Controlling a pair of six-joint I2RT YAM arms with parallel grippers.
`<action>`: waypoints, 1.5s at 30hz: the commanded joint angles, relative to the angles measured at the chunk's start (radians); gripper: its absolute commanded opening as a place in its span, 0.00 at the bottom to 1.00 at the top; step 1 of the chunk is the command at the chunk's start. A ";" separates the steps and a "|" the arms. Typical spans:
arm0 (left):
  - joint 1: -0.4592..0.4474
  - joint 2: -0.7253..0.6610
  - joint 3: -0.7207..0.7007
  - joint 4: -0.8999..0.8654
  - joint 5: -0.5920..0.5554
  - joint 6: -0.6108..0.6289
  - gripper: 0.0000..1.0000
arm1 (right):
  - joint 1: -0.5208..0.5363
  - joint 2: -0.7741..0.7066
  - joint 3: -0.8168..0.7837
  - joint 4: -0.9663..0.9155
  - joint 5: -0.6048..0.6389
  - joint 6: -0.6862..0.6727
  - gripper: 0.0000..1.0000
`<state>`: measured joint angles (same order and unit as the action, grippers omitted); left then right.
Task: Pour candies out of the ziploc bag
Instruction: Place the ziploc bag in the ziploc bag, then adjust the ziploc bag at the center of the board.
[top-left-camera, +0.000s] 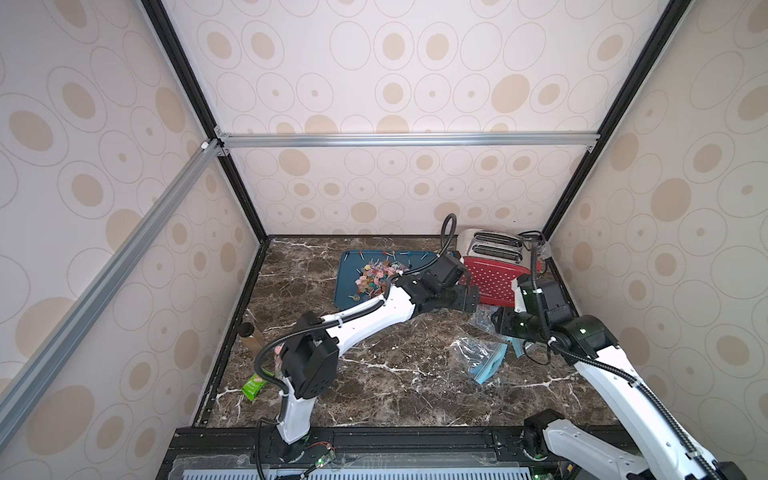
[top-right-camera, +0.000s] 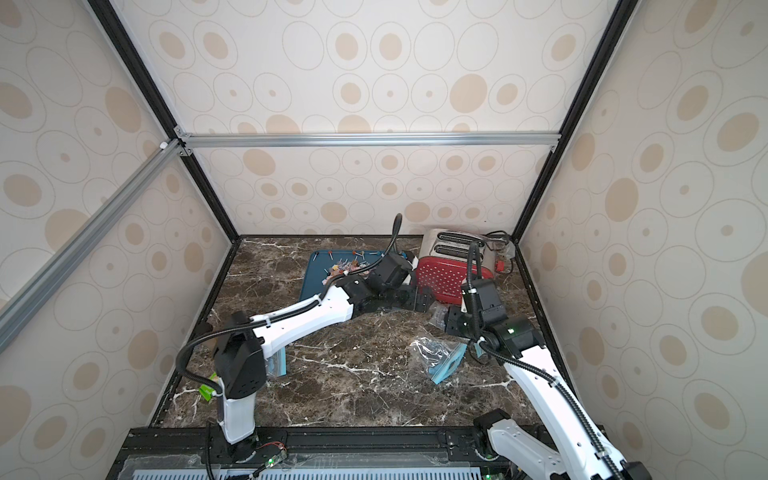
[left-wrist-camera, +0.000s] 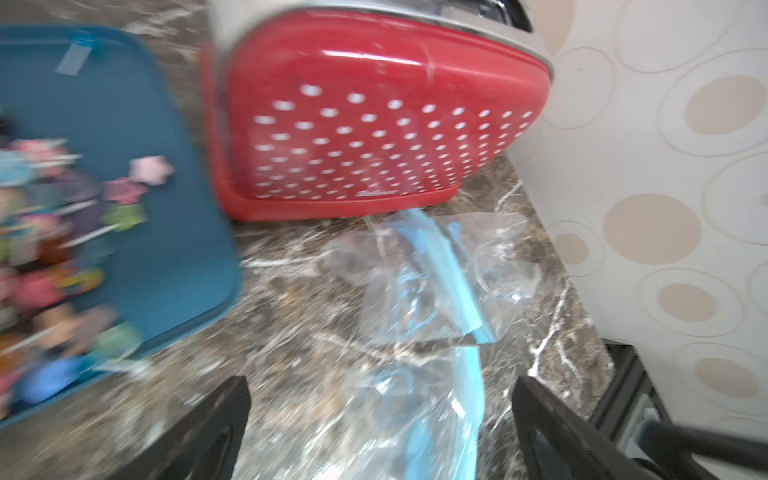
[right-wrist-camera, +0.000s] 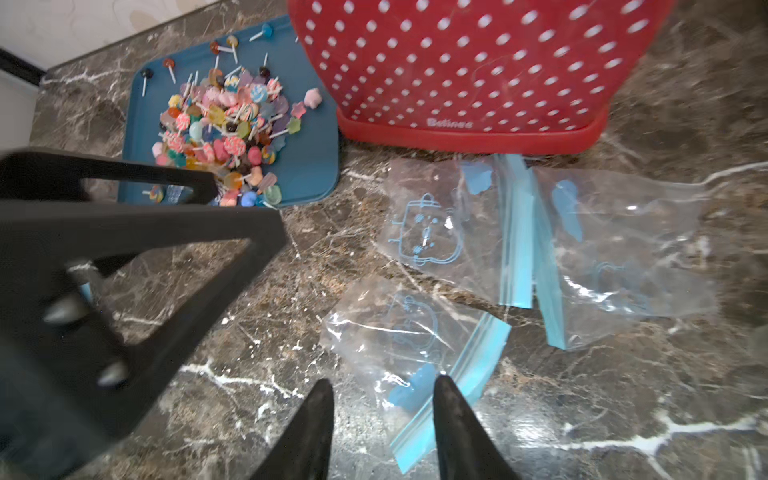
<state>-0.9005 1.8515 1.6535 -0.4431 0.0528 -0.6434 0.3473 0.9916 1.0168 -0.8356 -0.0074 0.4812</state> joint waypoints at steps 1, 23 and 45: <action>0.084 -0.164 -0.128 -0.180 -0.107 -0.014 0.99 | 0.064 0.077 -0.011 0.066 -0.110 -0.023 0.42; 0.753 -0.586 -0.801 -0.568 -0.407 -0.297 0.09 | 0.475 0.714 0.182 0.374 -0.309 0.045 0.28; 0.910 -0.342 -0.799 -0.333 -0.475 -0.336 0.00 | 0.466 0.685 0.088 0.388 -0.284 0.008 0.24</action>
<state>0.0010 1.4738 0.8249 -0.8165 -0.4236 -0.9600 0.8207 1.6997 1.1255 -0.4404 -0.3122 0.5030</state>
